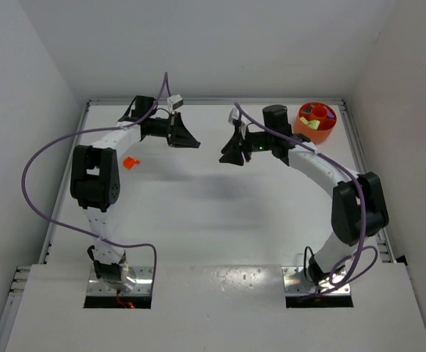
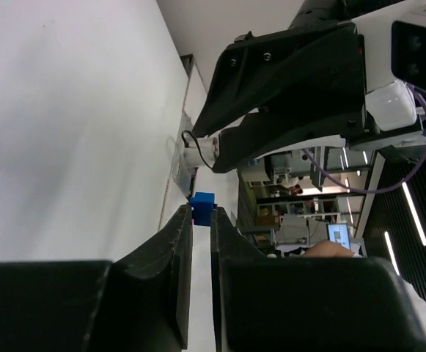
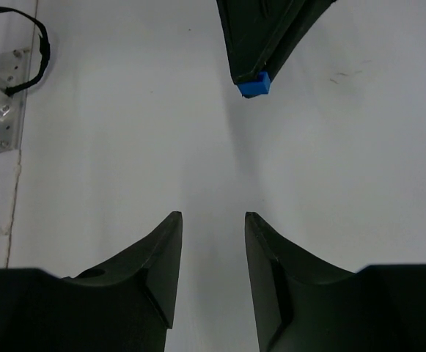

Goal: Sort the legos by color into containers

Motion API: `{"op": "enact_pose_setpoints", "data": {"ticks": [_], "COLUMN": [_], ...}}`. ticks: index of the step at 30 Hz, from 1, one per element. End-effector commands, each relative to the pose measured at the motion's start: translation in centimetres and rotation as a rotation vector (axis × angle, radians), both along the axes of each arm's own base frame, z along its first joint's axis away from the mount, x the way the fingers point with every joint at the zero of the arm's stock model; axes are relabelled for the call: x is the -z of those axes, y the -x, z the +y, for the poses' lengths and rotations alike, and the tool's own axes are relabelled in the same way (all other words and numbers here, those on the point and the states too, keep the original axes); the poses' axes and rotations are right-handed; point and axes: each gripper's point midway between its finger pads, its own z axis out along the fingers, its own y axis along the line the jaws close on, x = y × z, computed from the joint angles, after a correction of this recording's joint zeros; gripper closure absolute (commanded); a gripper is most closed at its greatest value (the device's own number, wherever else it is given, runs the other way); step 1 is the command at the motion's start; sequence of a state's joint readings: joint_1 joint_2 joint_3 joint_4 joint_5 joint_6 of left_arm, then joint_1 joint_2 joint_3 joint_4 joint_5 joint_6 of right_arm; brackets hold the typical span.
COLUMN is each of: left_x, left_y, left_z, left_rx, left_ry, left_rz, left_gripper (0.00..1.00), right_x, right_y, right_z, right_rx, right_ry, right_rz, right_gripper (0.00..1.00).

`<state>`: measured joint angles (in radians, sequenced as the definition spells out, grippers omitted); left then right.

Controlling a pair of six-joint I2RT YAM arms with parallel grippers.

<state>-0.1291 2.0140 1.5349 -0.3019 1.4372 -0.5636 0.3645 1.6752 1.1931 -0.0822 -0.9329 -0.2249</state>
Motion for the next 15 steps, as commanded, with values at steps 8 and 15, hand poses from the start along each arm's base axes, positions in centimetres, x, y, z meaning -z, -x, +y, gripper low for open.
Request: {"op": "enact_pose_setpoints", "data": {"ticks": [8, 15], "left_x": [-2.9, -3.0], "left_y": [3.3, 4.8], "left_z": [-0.7, -1.2], "left_rx": [0.103, 0.128], "left_ry": [0.073, 0.079], "left_rz": [-0.02, -0.01], "left_gripper": [0.97, 0.97], "right_x": [-2.6, -2.6], "right_y": [-0.6, -1.0], "right_z": [3.2, 3.9], "right_rx": [-0.097, -0.063], "right_ry": [0.007, 0.035], "right_rz": [-0.321, -0.349], "right_gripper": [0.59, 0.56]}}
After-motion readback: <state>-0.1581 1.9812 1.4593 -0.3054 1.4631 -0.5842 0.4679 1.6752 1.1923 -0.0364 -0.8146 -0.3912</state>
